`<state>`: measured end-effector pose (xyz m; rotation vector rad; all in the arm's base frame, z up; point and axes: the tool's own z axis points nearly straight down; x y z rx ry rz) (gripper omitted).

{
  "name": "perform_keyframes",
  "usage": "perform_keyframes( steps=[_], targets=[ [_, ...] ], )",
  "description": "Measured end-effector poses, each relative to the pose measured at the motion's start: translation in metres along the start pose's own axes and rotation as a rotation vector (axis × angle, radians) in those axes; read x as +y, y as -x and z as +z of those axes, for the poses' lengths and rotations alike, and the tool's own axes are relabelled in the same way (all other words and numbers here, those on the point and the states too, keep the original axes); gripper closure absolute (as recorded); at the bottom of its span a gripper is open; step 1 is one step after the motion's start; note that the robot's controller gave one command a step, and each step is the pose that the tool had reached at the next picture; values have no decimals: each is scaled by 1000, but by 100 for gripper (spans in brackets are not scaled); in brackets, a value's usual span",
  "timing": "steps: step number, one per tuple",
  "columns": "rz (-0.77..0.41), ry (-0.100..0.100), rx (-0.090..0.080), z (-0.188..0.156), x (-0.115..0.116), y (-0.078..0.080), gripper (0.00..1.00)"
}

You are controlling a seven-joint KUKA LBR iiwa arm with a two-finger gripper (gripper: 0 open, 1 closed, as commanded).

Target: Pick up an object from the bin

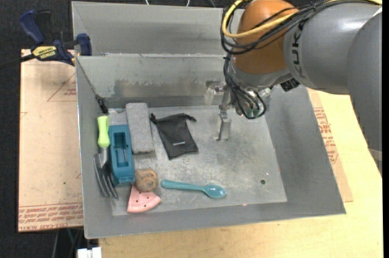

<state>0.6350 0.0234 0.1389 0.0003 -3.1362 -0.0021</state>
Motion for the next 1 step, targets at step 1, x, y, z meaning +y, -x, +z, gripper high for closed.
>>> perform_keyframes(
  steps=[1],
  targets=[
    [0,0,-7,-5,0,2,0]
  ],
)
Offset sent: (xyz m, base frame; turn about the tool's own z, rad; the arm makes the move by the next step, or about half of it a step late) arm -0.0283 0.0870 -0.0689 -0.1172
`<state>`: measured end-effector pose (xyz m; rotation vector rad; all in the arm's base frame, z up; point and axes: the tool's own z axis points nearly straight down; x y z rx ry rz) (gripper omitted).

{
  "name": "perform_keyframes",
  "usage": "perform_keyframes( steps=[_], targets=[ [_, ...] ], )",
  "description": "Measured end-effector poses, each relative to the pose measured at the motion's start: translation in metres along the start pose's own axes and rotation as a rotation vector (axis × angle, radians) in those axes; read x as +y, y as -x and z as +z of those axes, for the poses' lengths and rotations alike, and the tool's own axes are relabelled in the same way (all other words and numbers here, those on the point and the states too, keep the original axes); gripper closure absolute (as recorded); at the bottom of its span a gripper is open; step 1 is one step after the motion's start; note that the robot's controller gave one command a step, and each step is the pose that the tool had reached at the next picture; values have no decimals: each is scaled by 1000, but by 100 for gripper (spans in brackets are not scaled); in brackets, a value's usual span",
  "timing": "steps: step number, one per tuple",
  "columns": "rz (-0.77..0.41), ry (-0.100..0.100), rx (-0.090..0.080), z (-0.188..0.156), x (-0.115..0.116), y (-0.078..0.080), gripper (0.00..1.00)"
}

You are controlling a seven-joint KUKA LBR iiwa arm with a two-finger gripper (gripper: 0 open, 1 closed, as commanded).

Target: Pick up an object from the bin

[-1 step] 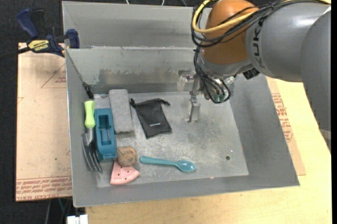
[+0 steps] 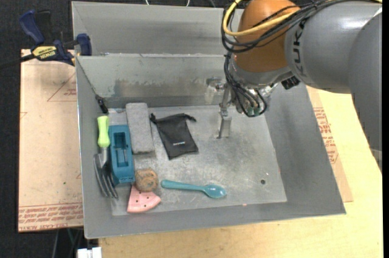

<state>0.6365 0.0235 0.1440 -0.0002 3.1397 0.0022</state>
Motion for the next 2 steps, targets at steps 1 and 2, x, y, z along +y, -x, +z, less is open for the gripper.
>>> perform_keyframes(
  steps=[1,2],
  targets=[
    [-72,0,-3,45,53,-17,0],
    [-10,0,-7,74,59,-67,0]
  ],
)
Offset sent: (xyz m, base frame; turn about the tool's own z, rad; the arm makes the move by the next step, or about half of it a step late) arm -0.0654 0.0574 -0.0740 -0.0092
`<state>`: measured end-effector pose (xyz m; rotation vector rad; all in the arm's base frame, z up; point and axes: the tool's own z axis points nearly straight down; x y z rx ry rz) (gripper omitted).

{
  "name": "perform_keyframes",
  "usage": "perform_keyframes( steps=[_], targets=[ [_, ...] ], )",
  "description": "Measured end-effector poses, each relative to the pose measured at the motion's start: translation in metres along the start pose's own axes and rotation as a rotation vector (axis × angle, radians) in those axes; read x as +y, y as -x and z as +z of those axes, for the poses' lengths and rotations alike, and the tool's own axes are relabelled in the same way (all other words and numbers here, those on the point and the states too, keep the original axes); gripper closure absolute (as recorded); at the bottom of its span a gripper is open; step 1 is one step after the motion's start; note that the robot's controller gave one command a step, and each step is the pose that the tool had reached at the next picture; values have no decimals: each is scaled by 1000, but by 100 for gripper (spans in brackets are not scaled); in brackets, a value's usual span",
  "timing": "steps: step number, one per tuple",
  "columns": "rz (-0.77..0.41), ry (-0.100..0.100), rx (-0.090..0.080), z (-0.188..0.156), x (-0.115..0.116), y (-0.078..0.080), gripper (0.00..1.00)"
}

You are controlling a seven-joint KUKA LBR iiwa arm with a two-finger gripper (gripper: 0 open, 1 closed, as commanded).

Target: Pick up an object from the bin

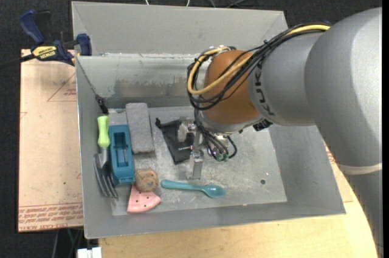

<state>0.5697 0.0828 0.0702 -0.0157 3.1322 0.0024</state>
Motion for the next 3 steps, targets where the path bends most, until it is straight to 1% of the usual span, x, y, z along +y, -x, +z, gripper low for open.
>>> perform_keyframes(
  steps=[1,2,3],
  targets=[
    [285,4,-3,-1,42,52,100],
    [285,4,-3,-1,42,52,100],
    [284,2,3,-55,44,48,100]
  ],
)
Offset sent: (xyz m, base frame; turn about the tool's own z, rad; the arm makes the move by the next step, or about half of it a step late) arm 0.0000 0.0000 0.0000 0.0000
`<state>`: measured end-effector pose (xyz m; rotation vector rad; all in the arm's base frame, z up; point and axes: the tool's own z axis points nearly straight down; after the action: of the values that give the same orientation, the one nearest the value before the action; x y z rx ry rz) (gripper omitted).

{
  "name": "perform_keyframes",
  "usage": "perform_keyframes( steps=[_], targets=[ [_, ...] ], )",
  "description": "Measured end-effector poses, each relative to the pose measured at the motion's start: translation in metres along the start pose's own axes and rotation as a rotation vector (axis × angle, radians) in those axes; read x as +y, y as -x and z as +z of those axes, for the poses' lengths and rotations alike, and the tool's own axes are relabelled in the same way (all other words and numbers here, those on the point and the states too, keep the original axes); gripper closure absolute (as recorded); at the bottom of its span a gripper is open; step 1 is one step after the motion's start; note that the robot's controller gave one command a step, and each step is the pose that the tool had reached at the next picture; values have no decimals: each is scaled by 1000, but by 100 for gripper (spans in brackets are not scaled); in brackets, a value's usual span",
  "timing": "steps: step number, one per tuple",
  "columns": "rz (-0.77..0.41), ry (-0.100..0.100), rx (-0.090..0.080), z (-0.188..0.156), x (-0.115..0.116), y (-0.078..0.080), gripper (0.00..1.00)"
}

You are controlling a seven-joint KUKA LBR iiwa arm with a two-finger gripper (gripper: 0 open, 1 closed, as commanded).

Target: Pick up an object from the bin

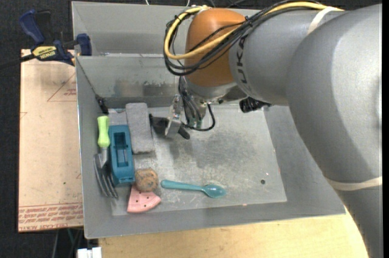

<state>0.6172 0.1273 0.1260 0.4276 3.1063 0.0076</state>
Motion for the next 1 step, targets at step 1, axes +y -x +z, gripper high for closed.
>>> perform_keyframes(
  steps=[1],
  targets=[
    [30,0,1,-91,16,-2,100]
  ],
)
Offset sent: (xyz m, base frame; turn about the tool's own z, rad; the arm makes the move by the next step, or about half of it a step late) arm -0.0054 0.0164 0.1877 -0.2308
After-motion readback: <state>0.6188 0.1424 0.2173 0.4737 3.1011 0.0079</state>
